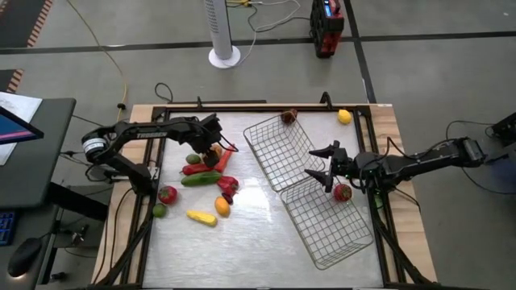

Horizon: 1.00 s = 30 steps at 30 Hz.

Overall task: Sort produce into baskets
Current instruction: Put the potato into the left wire basket

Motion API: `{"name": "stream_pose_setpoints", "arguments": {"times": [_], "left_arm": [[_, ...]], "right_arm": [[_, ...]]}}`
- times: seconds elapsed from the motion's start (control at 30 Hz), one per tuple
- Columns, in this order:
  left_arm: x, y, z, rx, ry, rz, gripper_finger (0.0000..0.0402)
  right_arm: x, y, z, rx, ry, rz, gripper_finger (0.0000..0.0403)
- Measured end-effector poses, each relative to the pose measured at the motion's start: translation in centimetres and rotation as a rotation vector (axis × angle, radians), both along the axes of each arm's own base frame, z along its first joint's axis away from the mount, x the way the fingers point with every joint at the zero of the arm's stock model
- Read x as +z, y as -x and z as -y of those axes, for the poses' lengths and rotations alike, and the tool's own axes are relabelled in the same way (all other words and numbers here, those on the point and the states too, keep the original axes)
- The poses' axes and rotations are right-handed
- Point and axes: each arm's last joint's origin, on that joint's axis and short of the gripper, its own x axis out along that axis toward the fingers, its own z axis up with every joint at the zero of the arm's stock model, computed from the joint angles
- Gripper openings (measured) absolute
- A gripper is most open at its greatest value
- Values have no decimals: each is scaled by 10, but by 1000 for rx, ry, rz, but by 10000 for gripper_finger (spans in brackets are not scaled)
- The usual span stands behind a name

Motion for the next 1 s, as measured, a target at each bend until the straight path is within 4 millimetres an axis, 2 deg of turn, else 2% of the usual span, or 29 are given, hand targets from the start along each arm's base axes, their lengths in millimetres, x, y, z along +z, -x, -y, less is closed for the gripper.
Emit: {"name": "stream_pose_setpoints", "arguments": {"times": [0.1, 0.27, 0.4, 0.67, 0.87, 1.0], "left_arm": [[9, -1, 2, -6, -30, -10, 234], [39, -5, 2, -12, -136, 46, 234], [58, -15, 2, -31, -199, 169, 234], [81, -48, 8, -167, -345, 478, 234], [88, -56, 8, -183, -407, 567, 234], [95, -63, 7, -199, -410, 686, 234]], "right_arm": [[-1, 0, 0, 1, -1, -7, 385], [0, 2, 0, 2, -9, -10, 385], [0, 2, 0, -3, -20, -6, 385], [1, 3, 0, -4, -26, 7, 385], [3, 5, 1, -5, -27, 22, 385], [3, 5, 1, -6, -29, 20, 385]]}}
